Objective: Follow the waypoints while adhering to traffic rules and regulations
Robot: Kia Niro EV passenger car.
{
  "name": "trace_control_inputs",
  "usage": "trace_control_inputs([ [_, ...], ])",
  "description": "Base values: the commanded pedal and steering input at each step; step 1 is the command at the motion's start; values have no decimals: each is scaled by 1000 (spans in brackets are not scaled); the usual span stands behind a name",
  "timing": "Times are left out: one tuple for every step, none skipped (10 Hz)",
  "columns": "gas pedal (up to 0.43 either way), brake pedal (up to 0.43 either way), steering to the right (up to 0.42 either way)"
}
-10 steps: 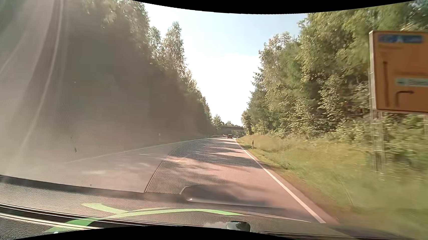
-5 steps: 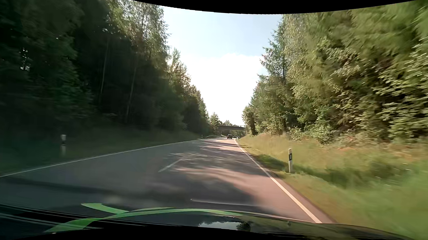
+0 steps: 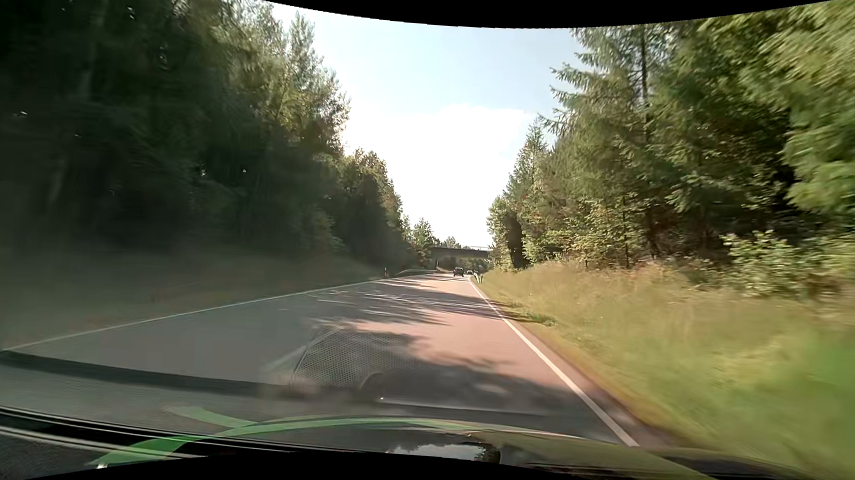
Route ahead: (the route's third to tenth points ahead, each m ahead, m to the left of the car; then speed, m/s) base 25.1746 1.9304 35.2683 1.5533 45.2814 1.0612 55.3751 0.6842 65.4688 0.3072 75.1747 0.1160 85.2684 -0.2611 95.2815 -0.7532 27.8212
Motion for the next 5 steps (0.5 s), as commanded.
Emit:
trace_control_inputs([
  [311, 0, 2],
  [299, 0, 2],
  [287, 0, 2],
  [287, 0, 2],
  [287, 0, 2],
])
